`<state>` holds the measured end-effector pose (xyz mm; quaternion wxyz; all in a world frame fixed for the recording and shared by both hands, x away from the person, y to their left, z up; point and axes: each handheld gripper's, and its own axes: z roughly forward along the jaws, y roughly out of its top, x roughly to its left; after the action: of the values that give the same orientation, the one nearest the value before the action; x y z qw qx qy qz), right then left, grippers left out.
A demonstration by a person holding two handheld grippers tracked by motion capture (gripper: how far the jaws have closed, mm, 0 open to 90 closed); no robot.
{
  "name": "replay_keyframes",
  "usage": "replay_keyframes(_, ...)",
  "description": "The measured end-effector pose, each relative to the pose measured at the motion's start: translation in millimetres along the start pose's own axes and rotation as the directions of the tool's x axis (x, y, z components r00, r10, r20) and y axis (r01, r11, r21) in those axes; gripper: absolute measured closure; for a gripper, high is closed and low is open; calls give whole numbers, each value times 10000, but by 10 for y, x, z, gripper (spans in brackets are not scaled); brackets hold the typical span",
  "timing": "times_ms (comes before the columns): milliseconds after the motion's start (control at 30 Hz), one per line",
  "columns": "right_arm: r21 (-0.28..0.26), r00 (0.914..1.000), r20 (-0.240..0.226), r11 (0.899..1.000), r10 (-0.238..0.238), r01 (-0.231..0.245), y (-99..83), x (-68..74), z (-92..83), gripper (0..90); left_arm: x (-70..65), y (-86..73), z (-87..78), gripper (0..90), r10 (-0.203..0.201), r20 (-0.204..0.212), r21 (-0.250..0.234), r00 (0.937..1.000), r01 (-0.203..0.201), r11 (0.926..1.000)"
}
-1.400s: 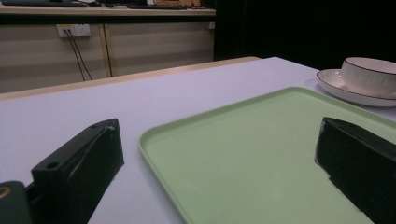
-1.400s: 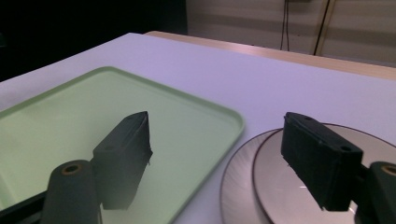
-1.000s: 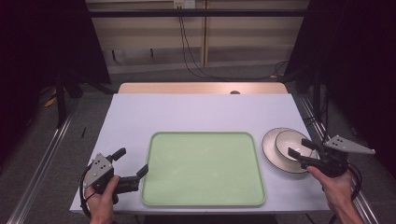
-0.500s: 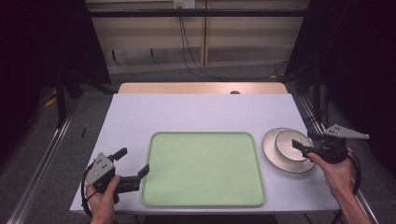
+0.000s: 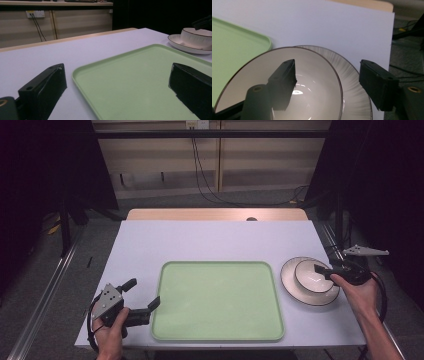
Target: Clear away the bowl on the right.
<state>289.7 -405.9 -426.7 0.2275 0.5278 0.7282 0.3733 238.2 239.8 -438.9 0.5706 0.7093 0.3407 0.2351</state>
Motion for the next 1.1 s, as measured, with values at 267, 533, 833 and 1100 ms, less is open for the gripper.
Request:
replay_keyframes(267, 726, 9999, -74, 9973, -79, 85, -63, -76, 15, 469, 4, 1, -13, 14, 29, -30, 9, 10000, -29, 10000)
replay_keyframes(533, 1676, 9983, -543, 9858, 197, -104, -95, -139, 70, 665, 1, 0, -11, 15, -7, -76, -5, 10000, 7, 10000)
replay_keyframes(833, 2306, 9971, -574, 9724, 500, -355, -57, -124, 126, 729, 5, 0, -25, 14, 83, -145, 88, 9999, -82, 9999)
replay_keyframes(1100, 2700, 9965, -432, 9612, 709, -567, -52, -130, 160, 792, 4, 0, -27, 15, 58, -122, 71, 9999, -57, 10000)
